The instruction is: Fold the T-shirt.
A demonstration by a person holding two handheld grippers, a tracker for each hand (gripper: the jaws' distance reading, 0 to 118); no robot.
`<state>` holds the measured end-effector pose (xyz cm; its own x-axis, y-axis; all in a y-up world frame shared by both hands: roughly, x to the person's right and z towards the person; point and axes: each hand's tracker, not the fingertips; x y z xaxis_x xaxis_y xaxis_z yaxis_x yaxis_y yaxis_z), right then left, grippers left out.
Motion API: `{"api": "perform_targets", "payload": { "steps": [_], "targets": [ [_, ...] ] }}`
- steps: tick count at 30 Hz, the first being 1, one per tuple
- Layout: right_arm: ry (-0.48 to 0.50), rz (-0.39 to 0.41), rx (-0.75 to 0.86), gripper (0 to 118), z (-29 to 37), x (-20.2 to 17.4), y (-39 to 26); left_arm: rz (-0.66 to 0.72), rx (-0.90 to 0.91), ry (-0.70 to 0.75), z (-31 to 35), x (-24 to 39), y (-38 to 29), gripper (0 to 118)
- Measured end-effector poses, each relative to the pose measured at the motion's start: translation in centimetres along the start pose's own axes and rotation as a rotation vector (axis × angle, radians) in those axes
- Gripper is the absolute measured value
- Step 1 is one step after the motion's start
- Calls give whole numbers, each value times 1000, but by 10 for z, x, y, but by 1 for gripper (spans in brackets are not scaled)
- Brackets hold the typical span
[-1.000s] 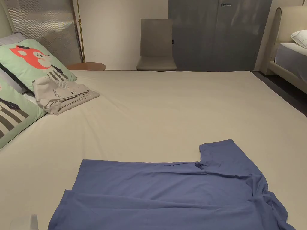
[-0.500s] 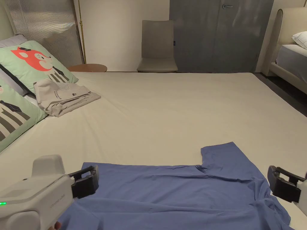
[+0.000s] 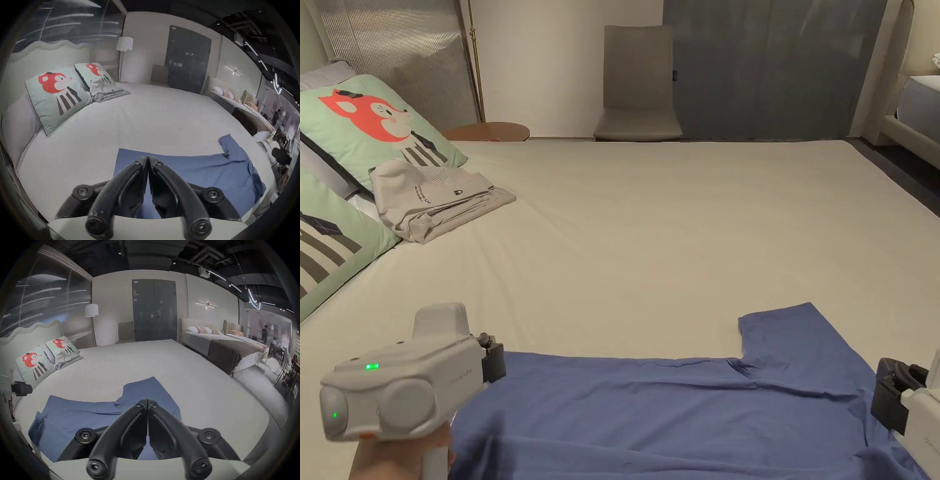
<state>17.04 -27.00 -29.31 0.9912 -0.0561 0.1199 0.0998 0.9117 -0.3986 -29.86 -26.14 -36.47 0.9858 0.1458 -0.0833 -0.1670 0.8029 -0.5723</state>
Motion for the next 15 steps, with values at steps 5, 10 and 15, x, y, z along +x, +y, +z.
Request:
{"api": "perform_targets", "payload": {
  "steps": [5, 10, 15],
  "targets": [
    [-20, -8, -47, 0, -21, 3, -5, 32, -204, 56, -88, -21, 33, 87],
    [-42, -9, -104, 0, -45, 8, -13, 56, -322, 138, -155, -36, 31, 107],
    [-54, -6, -148, 0, -62, 11, -21, 44, -427, 154, -181, -39, 10, 71]
  ]
}}
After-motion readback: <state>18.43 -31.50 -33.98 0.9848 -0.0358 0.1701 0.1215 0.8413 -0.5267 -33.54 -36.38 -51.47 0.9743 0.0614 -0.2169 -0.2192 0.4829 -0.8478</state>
